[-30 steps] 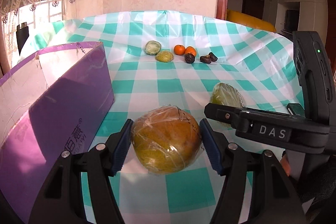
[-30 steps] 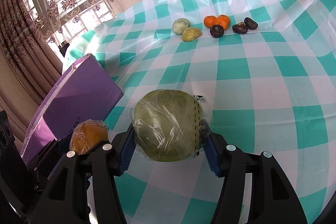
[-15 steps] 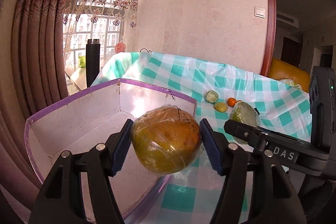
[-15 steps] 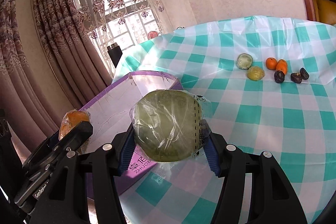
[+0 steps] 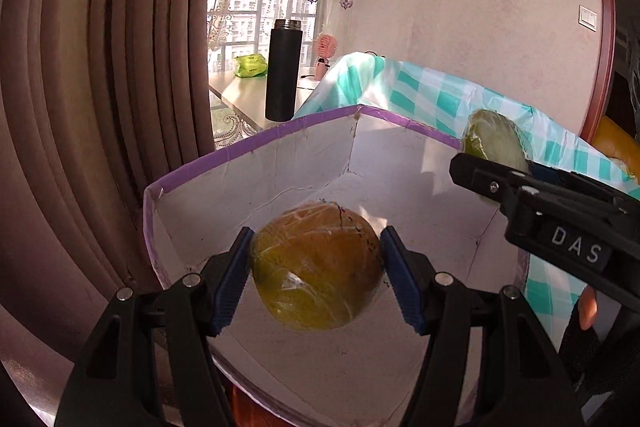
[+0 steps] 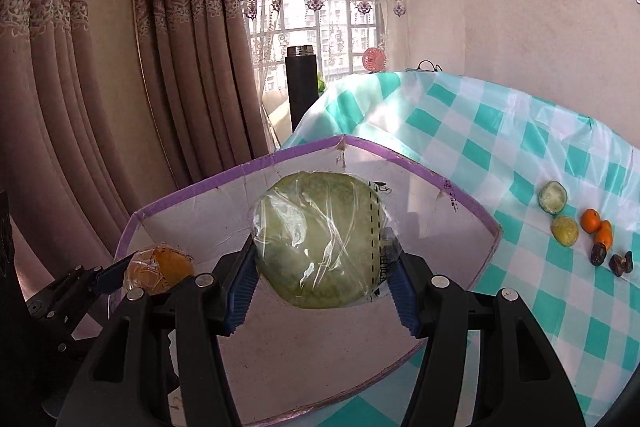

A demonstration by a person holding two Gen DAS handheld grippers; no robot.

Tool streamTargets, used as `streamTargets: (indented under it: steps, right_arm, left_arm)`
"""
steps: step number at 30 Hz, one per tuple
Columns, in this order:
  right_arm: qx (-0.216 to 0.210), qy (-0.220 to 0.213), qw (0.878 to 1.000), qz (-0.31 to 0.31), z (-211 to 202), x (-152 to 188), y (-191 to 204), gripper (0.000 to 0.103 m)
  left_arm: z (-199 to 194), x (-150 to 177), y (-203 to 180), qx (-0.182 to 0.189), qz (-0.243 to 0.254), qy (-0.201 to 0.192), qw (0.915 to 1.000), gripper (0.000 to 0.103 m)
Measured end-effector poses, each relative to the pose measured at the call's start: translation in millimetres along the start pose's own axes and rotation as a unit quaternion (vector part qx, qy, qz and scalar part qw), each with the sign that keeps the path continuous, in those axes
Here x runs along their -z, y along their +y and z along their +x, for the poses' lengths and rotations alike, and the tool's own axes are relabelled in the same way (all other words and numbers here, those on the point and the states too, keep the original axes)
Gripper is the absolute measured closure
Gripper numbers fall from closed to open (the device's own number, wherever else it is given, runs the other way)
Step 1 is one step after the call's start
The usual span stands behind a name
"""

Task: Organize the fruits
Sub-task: 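Open the left tool over the box while the right tool releases the green fruit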

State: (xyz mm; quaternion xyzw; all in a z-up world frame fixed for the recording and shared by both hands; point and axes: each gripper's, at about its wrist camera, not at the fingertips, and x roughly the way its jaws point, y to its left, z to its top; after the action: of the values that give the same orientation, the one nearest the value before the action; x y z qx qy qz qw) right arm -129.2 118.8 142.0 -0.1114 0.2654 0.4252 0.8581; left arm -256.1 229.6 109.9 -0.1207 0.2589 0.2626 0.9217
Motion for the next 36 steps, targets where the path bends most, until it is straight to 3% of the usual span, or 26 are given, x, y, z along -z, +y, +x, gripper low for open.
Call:
streamTargets:
  steps: [5, 10, 15, 17, 22, 27, 30, 34, 36]
  right_arm:
    - [0.047, 0.079, 0.994, -0.053, 42.9, 5.3, 4.0, 0.045]
    - [0.067, 0.167, 0.977, -0.118, 76.7, 23.0, 12.7, 0.045]
    - [0.073, 0.186, 0.971, -0.133, 81.4, 27.1, 14.0, 0.045]
    - [0.079, 0.188, 0.968, -0.143, 81.6, 28.6, 15.1, 0.04]
    - [0.086, 0.176, 0.97, -0.142, 78.8, 28.9, 13.2, 0.026]
    - [0.079, 0.145, 0.976, -0.141, 72.5, 28.1, 11.9, 0.026]
    - [0.091, 0.074, 0.986, -0.122, 51.3, 23.7, 6.6, 0.026]
    - [0.099, -0.041, 0.993, -0.059, 3.2, 15.5, -24.1, 0.018]
    - [0.106, -0.073, 0.992, -0.018, -16.6, 17.2, -50.9, 0.018]
  left_arm:
    - [20.0, 5.3, -8.5, -0.035, 0.054, 0.038, 0.9972, 0.039]
    - [32.3, 11.5, -13.6, -0.043, 0.088, 0.067, 0.993, 0.038]
    - [34.7, 9.7, -14.2, -0.053, 0.104, 0.084, 0.9896, 0.037]
    - [38.8, 10.0, -14.2, -0.054, 0.107, 0.094, 0.9884, 0.028]
    - [36.8, 10.4, -15.2, -0.049, 0.106, 0.091, 0.9889, 0.023]
    - [34.0, 10.6, -14.3, -0.05, 0.103, 0.082, 0.9901, 0.02]
    - [24.5, 7.5, -14.3, -0.056, 0.09, 0.057, 0.9927, 0.011]
    - [-8.4, -4.4, -19.6, -0.056, 0.078, -0.024, 0.9951, 0.002]
    - [-25.8, -8.8, -28.0, -0.046, 0.078, -0.067, 0.9936, 0.002]
